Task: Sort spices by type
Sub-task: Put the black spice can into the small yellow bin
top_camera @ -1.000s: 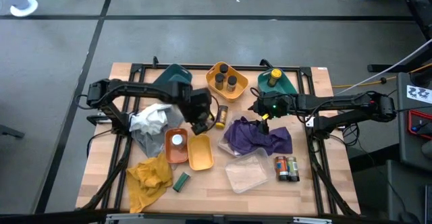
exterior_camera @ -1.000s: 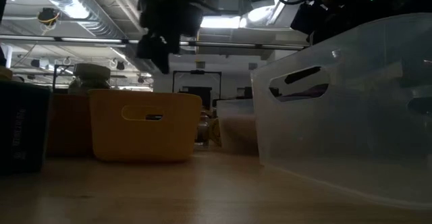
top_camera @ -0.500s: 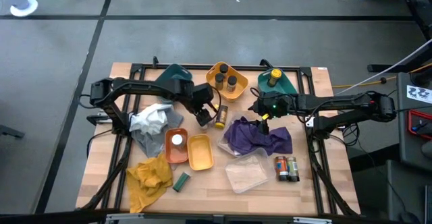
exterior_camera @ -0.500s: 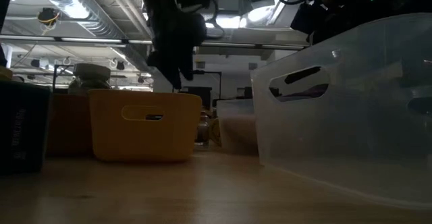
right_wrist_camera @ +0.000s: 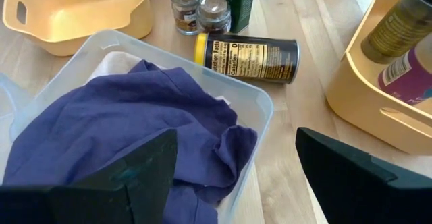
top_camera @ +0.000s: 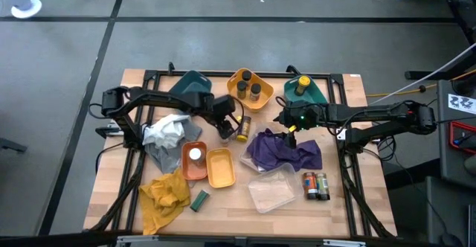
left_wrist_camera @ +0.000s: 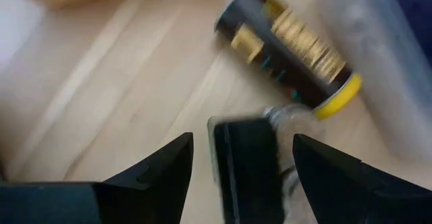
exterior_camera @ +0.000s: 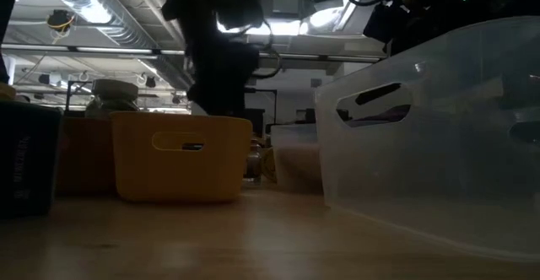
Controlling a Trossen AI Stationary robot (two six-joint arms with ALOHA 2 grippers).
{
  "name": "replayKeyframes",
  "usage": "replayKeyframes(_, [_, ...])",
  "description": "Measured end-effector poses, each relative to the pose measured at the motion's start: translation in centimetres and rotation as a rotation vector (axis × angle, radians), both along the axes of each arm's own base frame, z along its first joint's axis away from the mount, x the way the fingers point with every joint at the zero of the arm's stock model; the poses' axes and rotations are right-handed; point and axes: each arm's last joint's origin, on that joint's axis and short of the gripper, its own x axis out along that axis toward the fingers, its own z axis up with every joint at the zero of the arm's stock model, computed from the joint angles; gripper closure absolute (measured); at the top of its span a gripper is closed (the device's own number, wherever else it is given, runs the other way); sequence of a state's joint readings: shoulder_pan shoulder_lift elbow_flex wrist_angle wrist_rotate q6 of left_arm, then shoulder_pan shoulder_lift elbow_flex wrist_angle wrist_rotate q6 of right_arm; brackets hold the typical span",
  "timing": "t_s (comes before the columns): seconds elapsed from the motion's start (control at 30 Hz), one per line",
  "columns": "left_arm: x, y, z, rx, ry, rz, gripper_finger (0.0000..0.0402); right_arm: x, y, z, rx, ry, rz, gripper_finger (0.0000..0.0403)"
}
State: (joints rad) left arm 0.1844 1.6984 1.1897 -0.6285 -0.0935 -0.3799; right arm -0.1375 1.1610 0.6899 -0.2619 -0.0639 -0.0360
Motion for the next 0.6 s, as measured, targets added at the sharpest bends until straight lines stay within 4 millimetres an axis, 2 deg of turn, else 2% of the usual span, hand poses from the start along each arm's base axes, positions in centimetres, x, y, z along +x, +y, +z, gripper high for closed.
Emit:
replayKeyframes(0.4, [-0.8,-0.2,-2.3,0.000,0.034,-0.014,0.0167,0.0,0.0,0.0,-0.018,0.000,0.018,0.0102])
replayKeyframes(0.5, [-0.9,-0.2,-2.6,-0.002,0.041,-0.013,0.0183,0.0,0.0,0.0,-0.019,0.000,0.017,0.0102])
replayKeyframes(0.6, [-0.8,-0.2,-2.5,0.001,0.027,-0.014,0.0218,0.0,0.0,0.0,-0.018,0.001,0.017,0.0102])
